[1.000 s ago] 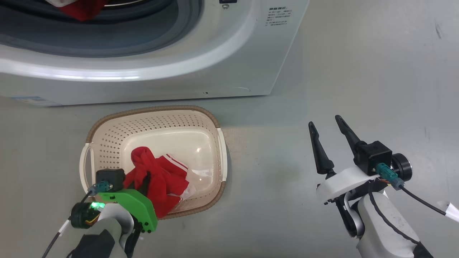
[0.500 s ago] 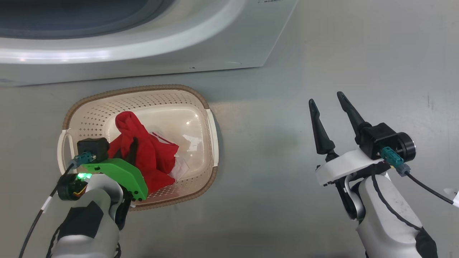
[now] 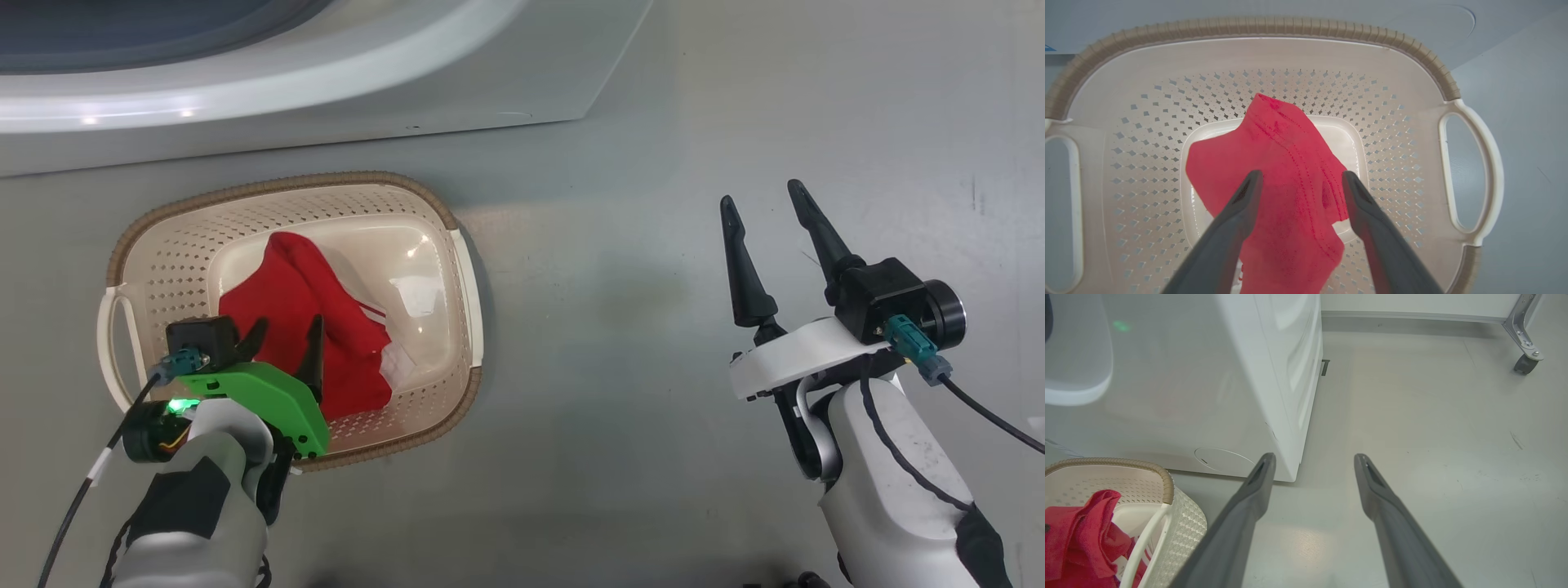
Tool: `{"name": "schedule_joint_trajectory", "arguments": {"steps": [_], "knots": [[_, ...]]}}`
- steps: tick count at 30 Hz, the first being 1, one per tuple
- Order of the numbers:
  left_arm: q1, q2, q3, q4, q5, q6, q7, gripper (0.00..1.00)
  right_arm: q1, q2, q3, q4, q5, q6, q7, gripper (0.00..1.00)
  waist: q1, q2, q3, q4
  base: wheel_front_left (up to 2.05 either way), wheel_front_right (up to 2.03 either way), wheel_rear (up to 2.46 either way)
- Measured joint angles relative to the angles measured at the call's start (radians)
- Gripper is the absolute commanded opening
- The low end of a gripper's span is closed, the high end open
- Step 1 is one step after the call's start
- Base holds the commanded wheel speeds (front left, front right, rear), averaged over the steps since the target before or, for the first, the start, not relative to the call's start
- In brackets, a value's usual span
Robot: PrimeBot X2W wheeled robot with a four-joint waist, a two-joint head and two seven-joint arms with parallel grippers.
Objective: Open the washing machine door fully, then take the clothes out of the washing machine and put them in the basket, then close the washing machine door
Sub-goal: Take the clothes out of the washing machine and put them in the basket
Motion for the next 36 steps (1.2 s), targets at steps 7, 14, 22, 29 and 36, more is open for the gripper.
{"name": "schedule_joint_trajectory", "arguments": {"steps": [7,14,22,29,36], "knots": [[0.000,0.000,-0.002,0.013,0.002,0.000,-0.009,1.00,0.000,0.000,-0.006,0.001,0.000,0.000,0.000,1.00,0.0000,0.0000,-0.027,0.009,0.00,0.00,0.00],[0.013,0.002,0.008,0.009,0.005,0.000,-0.010,1.00,0.000,0.001,-0.023,0.009,0.002,0.002,0.000,1.00,0.0000,0.0000,-0.071,0.018,0.00,0.00,0.00],[0.053,0.009,0.047,-0.077,0.008,0.000,-0.010,1.00,0.009,0.002,-0.057,0.013,0.034,0.002,0.000,1.00,0.0000,0.0000,-0.132,0.025,0.00,0.00,0.00],[0.111,0.014,0.069,-0.167,0.026,0.000,-0.010,1.00,0.043,0.003,-0.072,0.033,0.039,0.007,0.000,1.00,0.0000,0.0000,-0.203,0.034,0.00,0.00,0.00],[0.164,0.029,0.119,-0.297,0.063,0.000,-0.010,1.00,0.069,0.004,-0.071,0.038,0.039,0.012,0.000,1.00,0.0000,0.0000,-0.280,0.040,0.00,0.00,0.00]]}}
